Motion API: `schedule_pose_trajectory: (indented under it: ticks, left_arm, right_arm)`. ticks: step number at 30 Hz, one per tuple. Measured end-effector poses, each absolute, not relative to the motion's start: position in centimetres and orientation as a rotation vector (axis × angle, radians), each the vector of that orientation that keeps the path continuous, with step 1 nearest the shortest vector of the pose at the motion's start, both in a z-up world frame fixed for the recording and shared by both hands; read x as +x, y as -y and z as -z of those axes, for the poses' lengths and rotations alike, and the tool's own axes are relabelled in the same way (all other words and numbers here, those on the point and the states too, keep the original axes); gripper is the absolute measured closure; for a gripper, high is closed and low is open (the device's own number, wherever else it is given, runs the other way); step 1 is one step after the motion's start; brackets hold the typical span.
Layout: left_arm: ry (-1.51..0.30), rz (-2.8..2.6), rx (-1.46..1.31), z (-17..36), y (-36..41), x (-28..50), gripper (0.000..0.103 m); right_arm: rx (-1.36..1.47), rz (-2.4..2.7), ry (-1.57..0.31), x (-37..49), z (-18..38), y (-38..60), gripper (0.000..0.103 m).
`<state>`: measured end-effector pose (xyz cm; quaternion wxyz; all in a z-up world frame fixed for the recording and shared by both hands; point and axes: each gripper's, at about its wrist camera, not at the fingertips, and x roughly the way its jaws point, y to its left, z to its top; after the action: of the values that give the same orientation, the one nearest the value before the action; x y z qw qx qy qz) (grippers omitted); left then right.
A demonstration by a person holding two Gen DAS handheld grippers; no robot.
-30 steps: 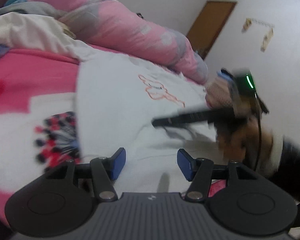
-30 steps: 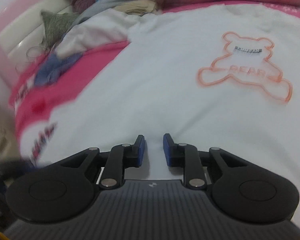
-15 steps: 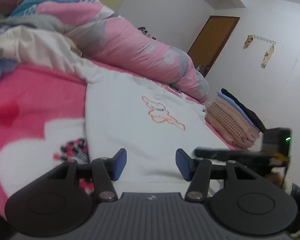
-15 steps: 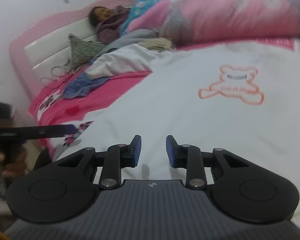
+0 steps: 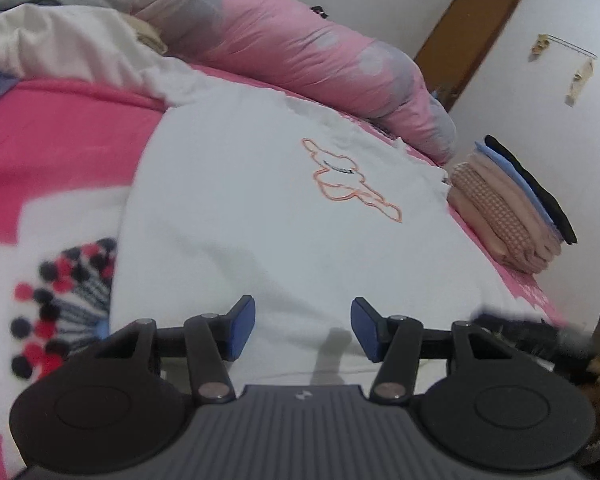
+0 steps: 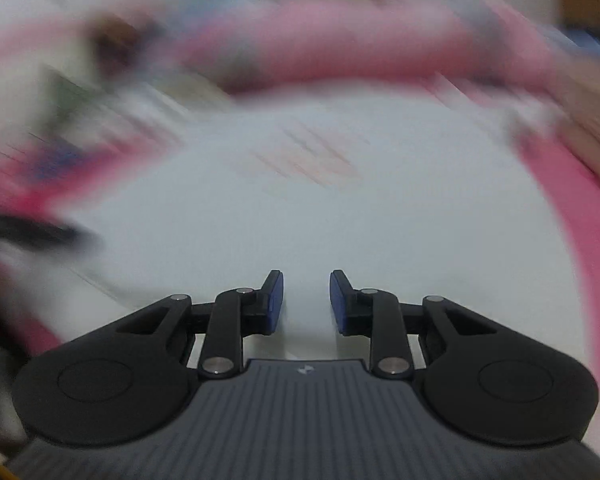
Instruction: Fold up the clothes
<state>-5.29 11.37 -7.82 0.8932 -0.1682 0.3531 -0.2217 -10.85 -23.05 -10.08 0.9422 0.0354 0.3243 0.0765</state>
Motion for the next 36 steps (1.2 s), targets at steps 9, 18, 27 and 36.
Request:
schedule_pose_trajectory:
  ticks: [9,18,27,36]
  left_arm:
    - [-0.726,0.427,-0.331,7.6,-11.4,-5.8,0.049]
    - [-0.686,0.437,-0.228,5.9,-10.8,-8.1,0.048]
    - [-0.704,0.454,-0.117,6.6,-10.1,-9.6,0.048]
    - [-0.652,0.454,-0.156,5.8,-12.4,-11.9,0.048]
  right_arm:
    - [0.202,-0.008,-0.606,-19.5,7.7,31.2,0.08]
    - [0.146,-0.251,-0.707,-15.6,9.4,25.4,0.079]
    - [0.17,-0.302,-0.694,-15.5,5.4,25.0,0.078]
    - [-0.085,-0.529,-0.699,-15.1,7.6,15.4,0.076]
